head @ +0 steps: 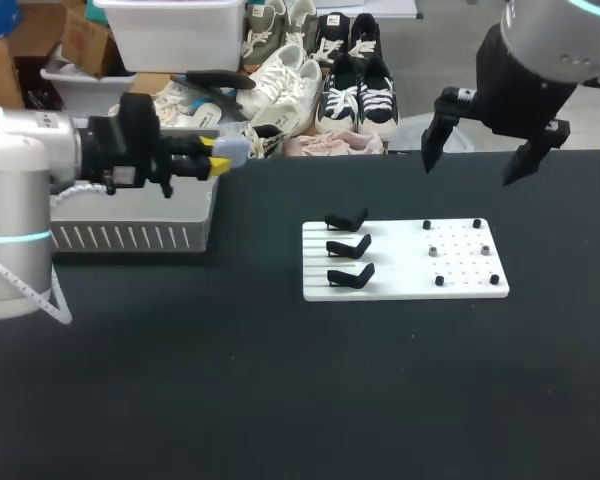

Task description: Pick up each earbud case from the left stands, insert the matching earbuds, close the lid, and place the case in the box.

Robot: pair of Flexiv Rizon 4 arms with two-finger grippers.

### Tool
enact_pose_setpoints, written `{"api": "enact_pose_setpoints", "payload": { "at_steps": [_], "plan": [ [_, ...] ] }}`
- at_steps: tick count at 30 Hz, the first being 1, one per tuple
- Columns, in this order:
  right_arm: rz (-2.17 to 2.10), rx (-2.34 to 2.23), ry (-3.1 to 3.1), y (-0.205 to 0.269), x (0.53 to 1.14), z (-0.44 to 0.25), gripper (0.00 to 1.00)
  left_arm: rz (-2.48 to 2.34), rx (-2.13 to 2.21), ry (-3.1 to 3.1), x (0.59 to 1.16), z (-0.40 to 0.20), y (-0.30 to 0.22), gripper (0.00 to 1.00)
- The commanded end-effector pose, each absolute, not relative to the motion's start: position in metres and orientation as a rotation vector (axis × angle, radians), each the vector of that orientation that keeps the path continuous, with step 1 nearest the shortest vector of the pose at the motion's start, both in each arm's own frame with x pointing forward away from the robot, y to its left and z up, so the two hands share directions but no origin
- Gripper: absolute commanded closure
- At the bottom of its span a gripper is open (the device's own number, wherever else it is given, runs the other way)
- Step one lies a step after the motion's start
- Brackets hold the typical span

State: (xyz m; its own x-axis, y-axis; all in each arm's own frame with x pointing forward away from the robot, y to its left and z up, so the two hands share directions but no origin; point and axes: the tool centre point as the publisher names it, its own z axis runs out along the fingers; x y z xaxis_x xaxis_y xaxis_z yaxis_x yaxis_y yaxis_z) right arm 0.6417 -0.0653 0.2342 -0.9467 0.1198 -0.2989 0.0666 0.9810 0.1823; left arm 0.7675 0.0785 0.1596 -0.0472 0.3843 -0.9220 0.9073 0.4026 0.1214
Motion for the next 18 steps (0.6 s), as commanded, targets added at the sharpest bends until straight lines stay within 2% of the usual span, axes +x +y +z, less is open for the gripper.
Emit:
{"api": "enact_pose_setpoints", "payload": {
  "at_steps": [1,18],
  "plan": [
    [0.242,0.143,2.798,-0.066,0.638,0.233,0.00,-0.473,1.086,1.754,0.772,0.158,0.101,1.00],
    [0.242,0.143,2.798,-0.066,0.638,0.233,0.00,-0.532,0.896,1.954,0.850,0.120,0.184,1.00]
  ]
}}
